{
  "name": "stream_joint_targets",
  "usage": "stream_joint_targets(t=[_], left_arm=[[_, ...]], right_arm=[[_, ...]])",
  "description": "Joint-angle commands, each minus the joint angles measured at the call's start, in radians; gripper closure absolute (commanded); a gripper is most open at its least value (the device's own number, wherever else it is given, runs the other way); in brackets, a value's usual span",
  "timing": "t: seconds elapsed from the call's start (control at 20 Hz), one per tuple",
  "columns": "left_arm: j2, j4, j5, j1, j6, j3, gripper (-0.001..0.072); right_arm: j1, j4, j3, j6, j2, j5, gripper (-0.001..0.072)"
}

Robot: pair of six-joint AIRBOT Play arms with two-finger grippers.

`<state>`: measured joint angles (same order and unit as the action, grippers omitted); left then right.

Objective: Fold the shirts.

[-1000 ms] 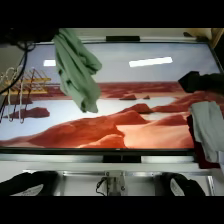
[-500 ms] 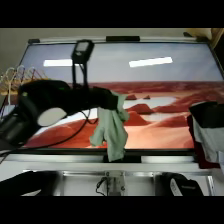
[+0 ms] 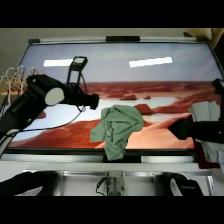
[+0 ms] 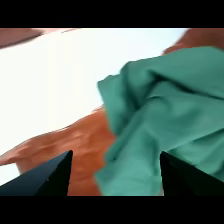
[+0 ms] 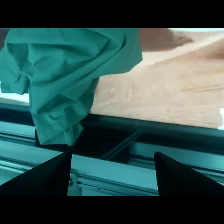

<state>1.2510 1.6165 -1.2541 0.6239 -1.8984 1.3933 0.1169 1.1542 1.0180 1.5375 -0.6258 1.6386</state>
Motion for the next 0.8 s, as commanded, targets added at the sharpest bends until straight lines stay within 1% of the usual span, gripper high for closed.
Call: stream_joint_targets(t=[0.0, 0.1, 0.15, 0.25, 0.3, 0.35, 0.4, 0.55, 0.6, 0.75], left_arm=[[-0.054, 0.013, -0.176, -0.169, 0.089, -0.114, 0.0069], [-0.065, -0.070, -0.101, -0.198, 0.088, -0.274, 0.0068], [-0.063, -0.135, -0.031, -0.198, 0.088, -0.355, 0.0068], [-0.060, -0.300, 0.161, -0.185, 0.088, -0.484, 0.0068], [-0.056, -0.368, 0.259, -0.175, 0.088, -0.529, 0.0068], [-0.050, -0.412, 0.331, -0.167, 0.088, -0.555, 0.0069], [-0.035, -0.433, 0.370, -0.161, 0.088, -0.565, 0.0069], [0.032, -0.440, 0.406, -0.158, 0.089, -0.564, 0.0070], [0.048, -0.455, 0.415, -0.156, 0.110, -0.564, 0.0093], [0.083, -0.591, 0.455, -0.154, 0.221, -0.564, 0.0097]], right_arm=[[0.000, -0.126, -0.258, 0.004, 0.001, -0.132, 0.0076], [0.000, -0.173, -0.388, 0.003, 0.001, -0.187, 0.0076], [0.000, -0.211, -0.437, 0.002, 0.001, -0.201, 0.0077], [0.000, -0.292, -0.497, -0.009, 0.001, -0.218, 0.0081], [-0.001, -0.297, -0.514, -0.009, 0.001, -0.230, 0.0081], [-0.008, -0.281, -0.524, -0.007, 0.001, -0.240, 0.0081], [-0.031, -0.251, -0.529, 0.002, 0.001, -0.254, 0.0081], [-0.168, -0.206, -0.532, 0.074, 0.001, -0.335, 0.0081], [-0.222, -0.204, -0.532, 0.101, 0.001, -0.381, 0.0081], [-0.393, -0.175, -0.534, 0.221, -0.049, -0.536, 0.0081]])
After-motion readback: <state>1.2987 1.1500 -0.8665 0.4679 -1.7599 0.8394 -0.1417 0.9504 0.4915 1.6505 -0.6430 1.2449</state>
